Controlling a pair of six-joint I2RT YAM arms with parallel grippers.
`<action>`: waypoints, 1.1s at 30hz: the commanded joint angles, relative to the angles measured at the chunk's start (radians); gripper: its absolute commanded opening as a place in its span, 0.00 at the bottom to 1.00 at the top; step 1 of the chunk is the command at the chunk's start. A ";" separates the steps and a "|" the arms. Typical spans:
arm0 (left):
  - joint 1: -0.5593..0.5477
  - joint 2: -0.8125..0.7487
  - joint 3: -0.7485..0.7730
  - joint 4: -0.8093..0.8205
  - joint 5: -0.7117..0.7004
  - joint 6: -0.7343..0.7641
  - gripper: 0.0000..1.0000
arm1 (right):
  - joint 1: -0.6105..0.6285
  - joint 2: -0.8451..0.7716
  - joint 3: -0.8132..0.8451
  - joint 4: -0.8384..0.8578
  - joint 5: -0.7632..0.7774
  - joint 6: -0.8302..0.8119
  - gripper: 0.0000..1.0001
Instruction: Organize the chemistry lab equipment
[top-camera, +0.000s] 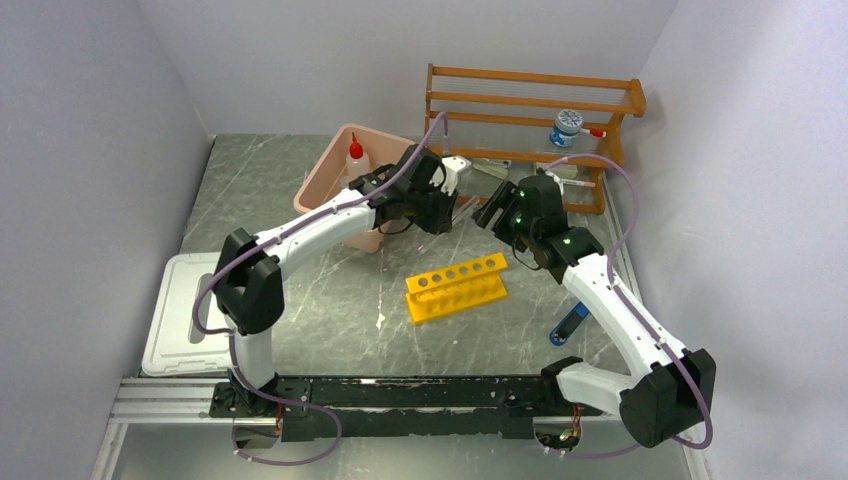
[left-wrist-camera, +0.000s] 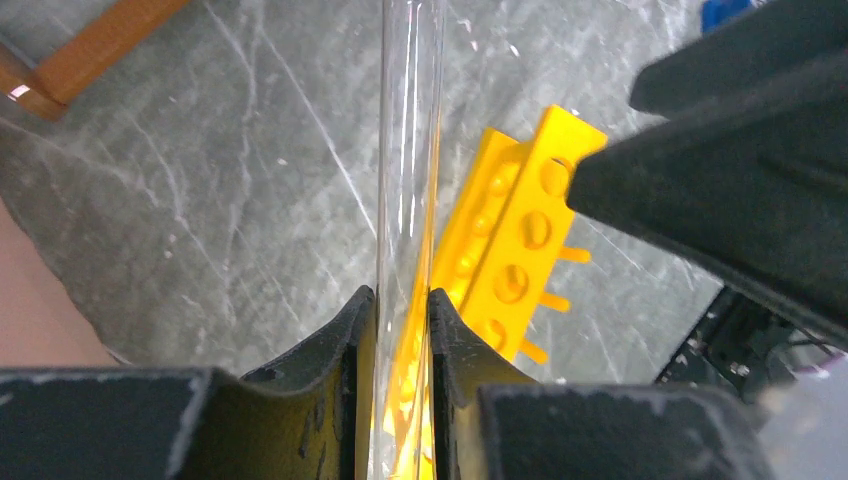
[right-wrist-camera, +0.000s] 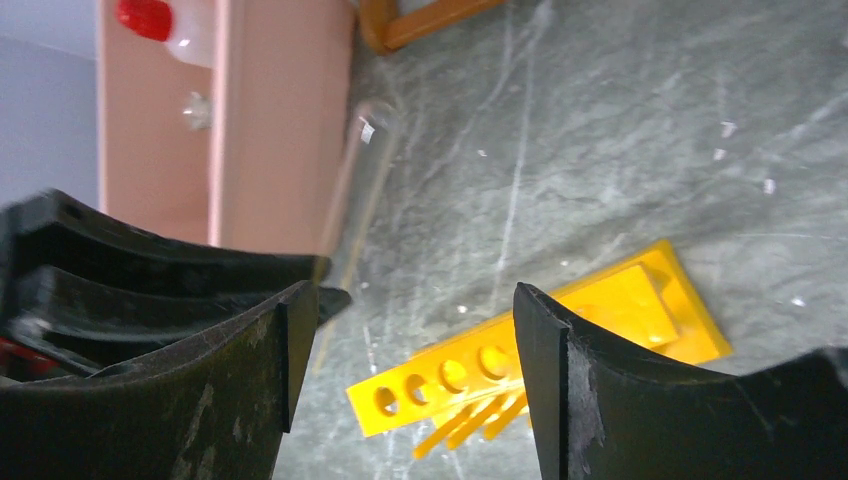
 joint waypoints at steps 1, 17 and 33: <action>0.001 -0.084 -0.074 0.024 0.117 -0.061 0.05 | -0.012 0.009 0.030 0.085 -0.107 0.067 0.75; 0.002 -0.243 -0.216 0.086 0.177 -0.136 0.06 | -0.011 0.124 -0.032 0.292 -0.222 0.258 0.55; 0.092 -0.324 -0.217 0.158 0.202 -0.314 0.60 | -0.022 0.019 -0.119 0.414 -0.279 0.495 0.20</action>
